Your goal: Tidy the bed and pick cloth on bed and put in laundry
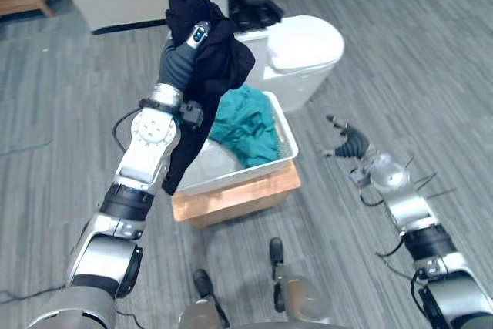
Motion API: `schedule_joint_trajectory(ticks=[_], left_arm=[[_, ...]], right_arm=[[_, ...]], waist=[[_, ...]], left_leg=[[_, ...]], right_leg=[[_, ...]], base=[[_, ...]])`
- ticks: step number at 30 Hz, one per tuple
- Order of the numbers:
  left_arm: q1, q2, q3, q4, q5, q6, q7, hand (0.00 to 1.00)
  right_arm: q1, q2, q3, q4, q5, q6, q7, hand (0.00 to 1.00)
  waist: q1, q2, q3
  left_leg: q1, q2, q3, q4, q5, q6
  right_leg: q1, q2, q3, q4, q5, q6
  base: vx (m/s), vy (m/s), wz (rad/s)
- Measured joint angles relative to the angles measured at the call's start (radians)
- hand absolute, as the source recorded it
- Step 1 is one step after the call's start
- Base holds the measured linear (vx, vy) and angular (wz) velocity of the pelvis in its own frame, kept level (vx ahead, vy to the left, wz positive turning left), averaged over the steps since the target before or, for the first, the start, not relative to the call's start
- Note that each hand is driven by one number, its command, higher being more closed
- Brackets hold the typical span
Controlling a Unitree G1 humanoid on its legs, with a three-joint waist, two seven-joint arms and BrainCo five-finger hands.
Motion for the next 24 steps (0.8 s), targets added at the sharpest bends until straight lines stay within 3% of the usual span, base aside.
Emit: schedule_joint_trajectory(ticks=[2,6,11,16,20,24], left_arm=[[-0.063,-0.004,-0.002,0.07,0.025,-0.002,0.034,1.0],[-0.178,-0.007,-0.036,0.213,0.026,-0.008,0.087,1.0],[-0.183,-0.021,-0.088,0.286,0.021,-0.005,0.08,1.0],[-0.171,-0.081,-0.087,0.284,0.022,0.001,0.05,1.0],[-0.001,-0.144,-0.085,0.186,0.021,-0.001,0.039,1.0],[0.176,-0.209,-0.083,0.017,0.021,-0.002,0.046,1.0]], right_arm=[[0.023,0.009,-0.002,-0.001,0.0,-0.011,-0.001,0.0],[0.057,0.021,-0.005,-0.027,0.0,-0.017,0.0,0.0],[0.053,0.038,-0.005,-0.085,0.0,-0.034,-0.007,0.0],[0.039,0.061,-0.026,-0.123,-0.002,-0.037,-0.026,0.0],[0.042,0.069,-0.028,-0.133,-0.01,-0.037,-0.035,0.0],[0.058,0.069,-0.031,-0.17,-0.043,-0.041,-0.06,0.0]], waist=[[-0.017,0.0,0.0],[-0.021,-0.002,0.004],[-0.042,-0.008,0.054],[-0.047,0.003,0.135],[-0.042,0.023,0.152],[-0.024,0.047,0.167]], left_leg=[[0.0,0.0,0.01,0.001,-0.007,-0.001],[-0.011,0.004,0.036,0.016,-0.023,-0.004],[-0.083,0.033,0.056,0.167,-0.114,0.0],[-0.165,0.076,0.058,0.327,-0.198,0.007],[-0.195,0.106,0.055,0.404,-0.251,0.01],[-0.213,0.107,0.028,0.422,-0.258,0.013]], right_leg=[[-0.004,0.002,0.009,0.001,0.001,0.0],[-0.039,0.008,0.036,0.02,0.005,-0.003],[-0.066,0.009,0.072,0.037,0.004,-0.001],[-0.102,0.015,0.088,0.054,0.005,0.009],[-0.102,0.028,0.101,0.054,0.005,0.01],[-0.102,0.024,0.08,0.054,0.005,0.01]], base=[[0.03,0.014,-0.24],[0.06,0.016,-0.2],[0.03,0.017,-0.17],[-0.03,0.013,-0.12],[-0.03,0.017,-0.12],[-0.04,-0.008,0.13]])
